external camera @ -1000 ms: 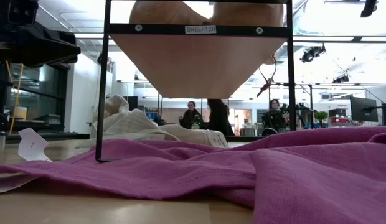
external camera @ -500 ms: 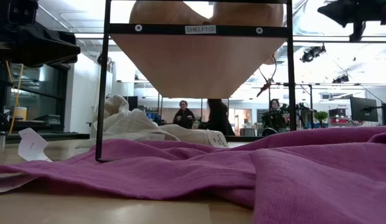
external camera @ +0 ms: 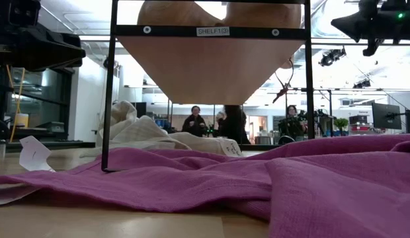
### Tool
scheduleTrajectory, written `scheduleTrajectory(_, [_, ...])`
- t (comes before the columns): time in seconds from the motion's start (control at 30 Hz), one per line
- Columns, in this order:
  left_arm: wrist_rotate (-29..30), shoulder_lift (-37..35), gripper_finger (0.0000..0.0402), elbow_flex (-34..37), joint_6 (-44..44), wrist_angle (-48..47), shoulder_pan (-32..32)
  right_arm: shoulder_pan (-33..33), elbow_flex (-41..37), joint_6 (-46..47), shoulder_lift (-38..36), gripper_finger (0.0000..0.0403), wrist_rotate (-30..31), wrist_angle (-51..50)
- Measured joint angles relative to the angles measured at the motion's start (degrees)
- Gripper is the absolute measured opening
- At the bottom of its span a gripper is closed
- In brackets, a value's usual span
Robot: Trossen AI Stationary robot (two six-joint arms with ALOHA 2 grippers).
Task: Stack small to large cups/mugs on shelf
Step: Return to Home Position
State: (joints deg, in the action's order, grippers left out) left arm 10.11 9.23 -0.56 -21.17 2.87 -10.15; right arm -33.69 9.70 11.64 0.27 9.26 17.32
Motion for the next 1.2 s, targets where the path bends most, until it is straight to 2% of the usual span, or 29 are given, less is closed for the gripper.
scheduleTrajectory(0.63, [0.00,0.00,0.0014,0.02,0.00,0.00,0.02,0.00,-9.01,1.38,0.00,0.0000,1.27,10.06])
scheduleTrajectory(0.93, [0.00,0.02,0.0014,0.02,0.00,0.00,0.02,-0.02,-9.14,-0.06,0.00,0.0000,1.30,9.38])
scheduleTrajectory(1.2, [0.00,0.02,0.0014,0.02,0.00,0.00,0.02,-0.02,-9.16,-1.20,0.01,0.0000,1.33,3.52])
